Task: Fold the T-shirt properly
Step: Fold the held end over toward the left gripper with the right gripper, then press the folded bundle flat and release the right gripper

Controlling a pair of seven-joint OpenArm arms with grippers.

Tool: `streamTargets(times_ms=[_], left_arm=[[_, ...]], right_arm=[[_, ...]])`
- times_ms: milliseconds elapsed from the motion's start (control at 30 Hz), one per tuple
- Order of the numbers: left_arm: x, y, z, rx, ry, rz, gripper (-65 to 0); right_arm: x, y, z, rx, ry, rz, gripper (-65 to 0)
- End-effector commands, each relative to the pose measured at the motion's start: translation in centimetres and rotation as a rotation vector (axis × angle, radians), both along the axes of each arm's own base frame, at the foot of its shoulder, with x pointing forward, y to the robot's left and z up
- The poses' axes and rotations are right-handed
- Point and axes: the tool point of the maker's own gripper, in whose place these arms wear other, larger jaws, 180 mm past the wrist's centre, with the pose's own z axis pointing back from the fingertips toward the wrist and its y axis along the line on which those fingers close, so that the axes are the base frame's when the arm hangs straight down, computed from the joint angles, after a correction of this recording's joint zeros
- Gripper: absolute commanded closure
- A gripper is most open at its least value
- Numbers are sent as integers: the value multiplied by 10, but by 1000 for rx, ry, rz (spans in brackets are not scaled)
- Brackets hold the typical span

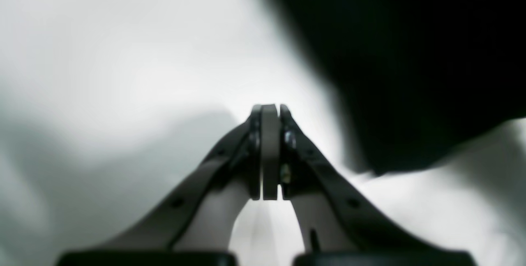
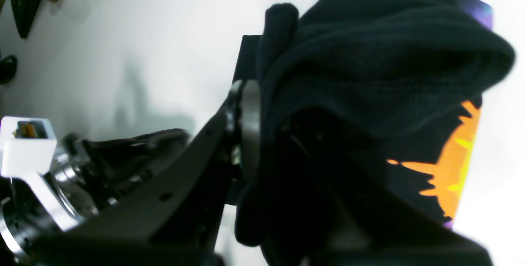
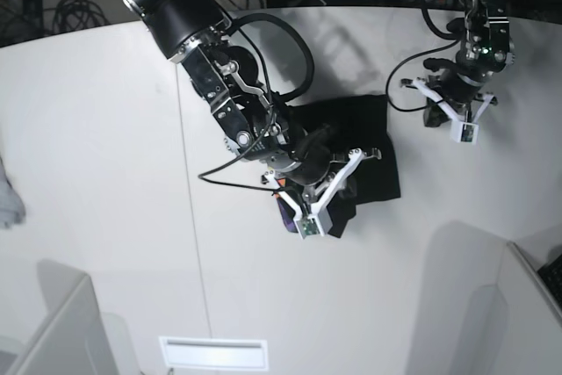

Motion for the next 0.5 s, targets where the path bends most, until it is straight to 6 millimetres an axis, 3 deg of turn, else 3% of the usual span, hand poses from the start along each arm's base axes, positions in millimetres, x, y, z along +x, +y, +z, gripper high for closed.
streamTargets(times_ms=[0, 233, 467], left_arm=[[4, 3, 15, -3, -52, -3, 0], [-40, 46, 17, 13, -39, 55, 0], [-57, 91, 34, 73, -67, 134, 0]], right_arm=[[11, 6, 23, 38, -63, 0, 0], [12, 9, 10, 24, -34, -7, 0], [16, 11, 5, 24, -32, -16, 0]])
